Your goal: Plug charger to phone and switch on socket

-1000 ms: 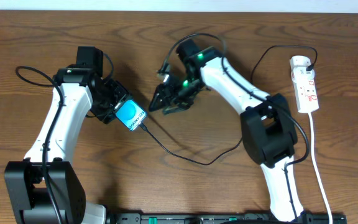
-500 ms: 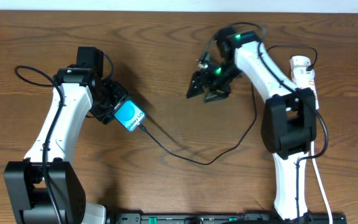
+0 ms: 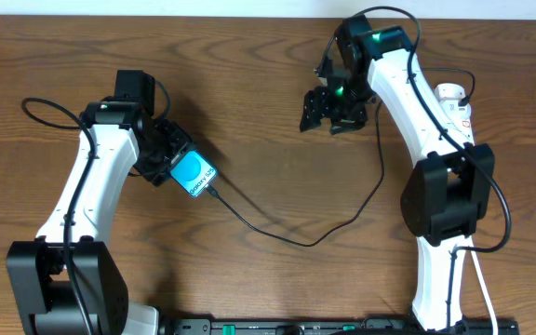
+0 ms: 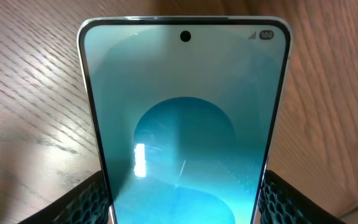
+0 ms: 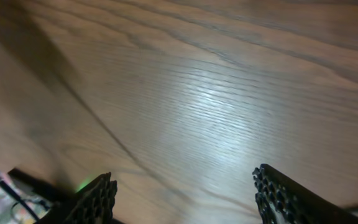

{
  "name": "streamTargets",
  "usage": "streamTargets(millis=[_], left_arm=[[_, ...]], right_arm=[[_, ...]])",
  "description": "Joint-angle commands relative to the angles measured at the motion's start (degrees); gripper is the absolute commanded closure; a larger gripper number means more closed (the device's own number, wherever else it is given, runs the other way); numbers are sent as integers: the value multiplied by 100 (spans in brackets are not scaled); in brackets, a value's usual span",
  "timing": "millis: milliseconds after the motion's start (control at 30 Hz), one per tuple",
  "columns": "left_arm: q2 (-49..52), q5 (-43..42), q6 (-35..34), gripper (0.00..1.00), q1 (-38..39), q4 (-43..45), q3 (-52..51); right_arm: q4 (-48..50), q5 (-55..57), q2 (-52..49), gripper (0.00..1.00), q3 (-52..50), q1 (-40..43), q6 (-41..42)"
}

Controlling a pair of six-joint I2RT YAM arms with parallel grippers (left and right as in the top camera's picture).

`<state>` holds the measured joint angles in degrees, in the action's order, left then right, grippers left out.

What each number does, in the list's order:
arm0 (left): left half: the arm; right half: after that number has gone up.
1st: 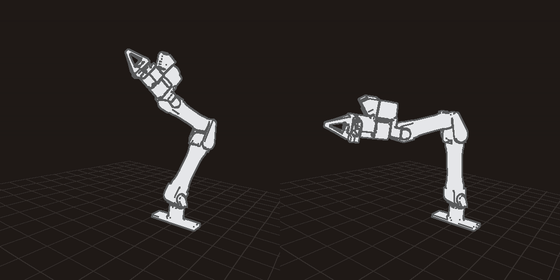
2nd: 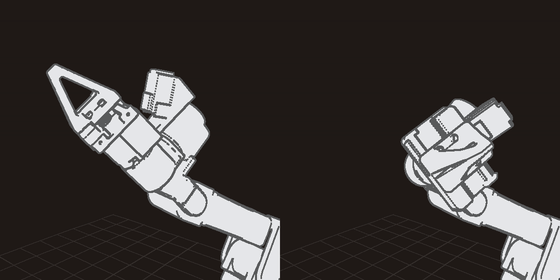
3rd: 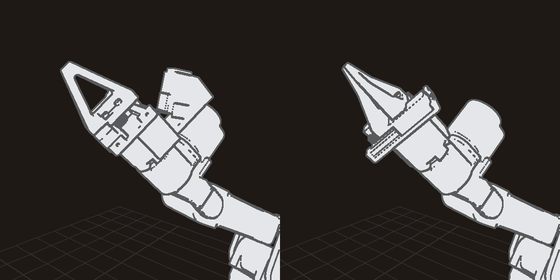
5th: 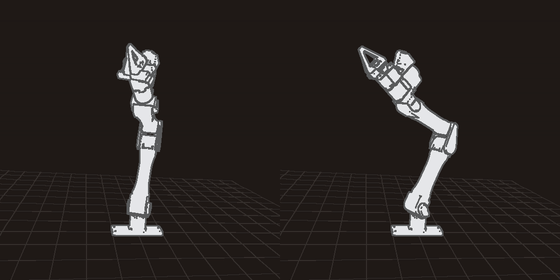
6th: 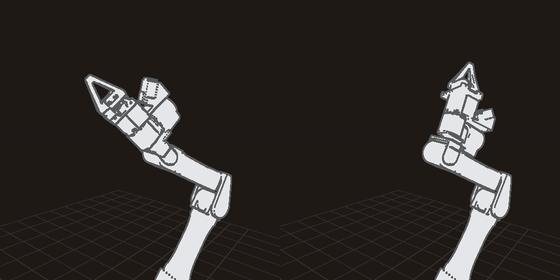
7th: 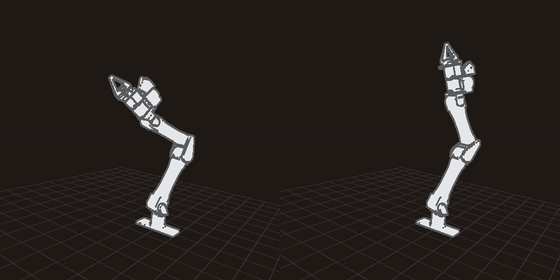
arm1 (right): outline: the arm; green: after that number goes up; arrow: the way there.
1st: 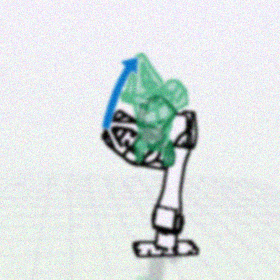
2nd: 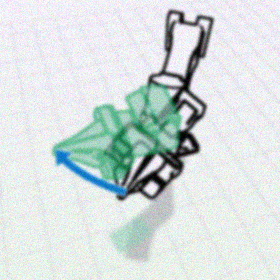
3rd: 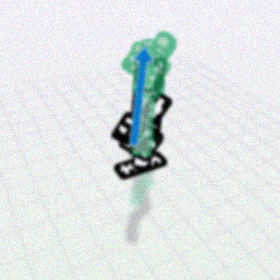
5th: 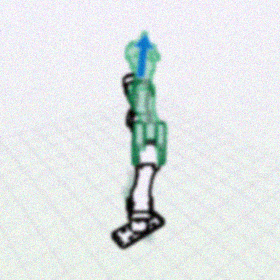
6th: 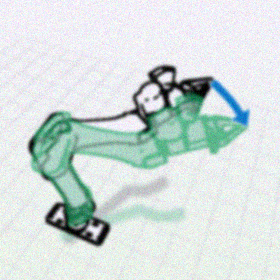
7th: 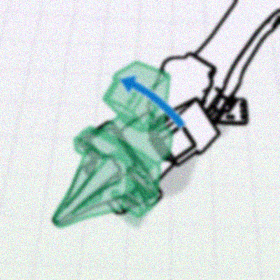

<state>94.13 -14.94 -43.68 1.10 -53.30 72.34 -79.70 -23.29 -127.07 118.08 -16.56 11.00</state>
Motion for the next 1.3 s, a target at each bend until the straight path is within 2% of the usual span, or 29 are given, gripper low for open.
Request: streamTargets(millis=[0,100,200,300,933,1267], left_arm=[[-46,247,-26,93,22,-50,74],[-46,258,-26,93,22,-55,74],[-13,260,-26,93,22,-55,74],[46,260,-26,93,22,-48,57],[409,433,-26,93,98,-42,52],[579,520,-52,93,350,92,52]], right_arm=[[-55,551,343,28,111,-4,282],[-111,951,516,18,111,-4,509],[-125,1141,691,13,111,-4,643],[-120,1143,881,1,111,-4,662],[-199,2000,1519,1,111,-4,1130],[-229,2020,1576,1,111,-4,1126]])
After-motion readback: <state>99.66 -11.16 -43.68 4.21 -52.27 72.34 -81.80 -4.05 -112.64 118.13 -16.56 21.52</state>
